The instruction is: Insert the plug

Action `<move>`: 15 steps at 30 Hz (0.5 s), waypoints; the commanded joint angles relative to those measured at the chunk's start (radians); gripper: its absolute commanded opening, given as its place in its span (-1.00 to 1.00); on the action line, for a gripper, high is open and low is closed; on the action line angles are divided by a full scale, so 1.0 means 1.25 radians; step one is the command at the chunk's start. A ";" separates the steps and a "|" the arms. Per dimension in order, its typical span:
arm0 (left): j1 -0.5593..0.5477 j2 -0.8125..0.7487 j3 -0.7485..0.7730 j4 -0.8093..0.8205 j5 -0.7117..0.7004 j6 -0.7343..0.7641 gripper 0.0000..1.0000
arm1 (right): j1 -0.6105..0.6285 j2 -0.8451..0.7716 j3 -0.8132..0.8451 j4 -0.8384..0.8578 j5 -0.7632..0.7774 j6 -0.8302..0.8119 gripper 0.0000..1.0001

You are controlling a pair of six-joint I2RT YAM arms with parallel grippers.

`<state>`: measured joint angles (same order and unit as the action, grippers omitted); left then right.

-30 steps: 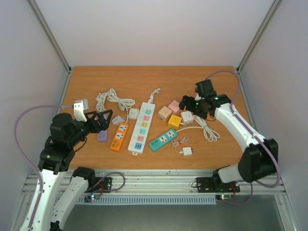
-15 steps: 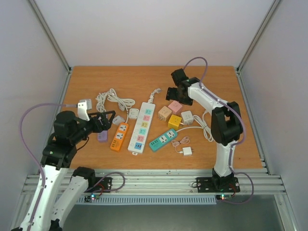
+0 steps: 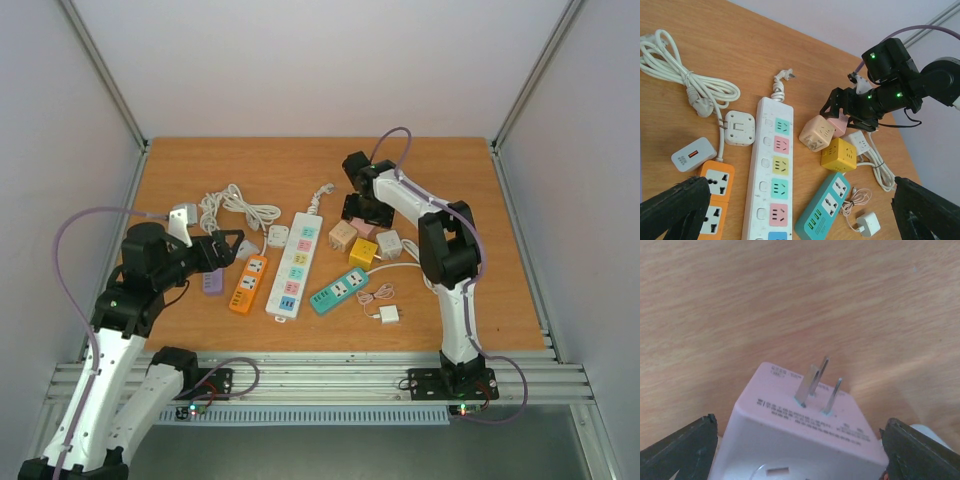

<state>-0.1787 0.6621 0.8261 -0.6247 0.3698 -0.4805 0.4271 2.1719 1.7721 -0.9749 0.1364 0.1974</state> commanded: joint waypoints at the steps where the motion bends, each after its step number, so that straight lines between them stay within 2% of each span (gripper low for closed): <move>1: 0.004 0.002 -0.010 0.057 0.035 -0.022 0.99 | 0.009 -0.002 0.006 -0.039 -0.022 0.061 0.78; 7: 0.004 0.003 -0.001 0.036 0.031 -0.017 0.99 | 0.008 -0.022 -0.015 0.024 -0.024 0.098 0.35; 10: 0.004 0.002 -0.003 0.035 0.039 -0.020 0.99 | 0.008 -0.045 -0.022 0.065 -0.010 0.094 0.21; 15: 0.004 0.007 -0.011 0.054 0.072 -0.036 0.99 | 0.008 -0.164 -0.096 0.198 -0.017 0.074 0.15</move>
<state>-0.1787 0.6628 0.8223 -0.6163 0.4129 -0.5022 0.4324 2.1223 1.6985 -0.8707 0.1085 0.2913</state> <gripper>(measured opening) 0.994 0.679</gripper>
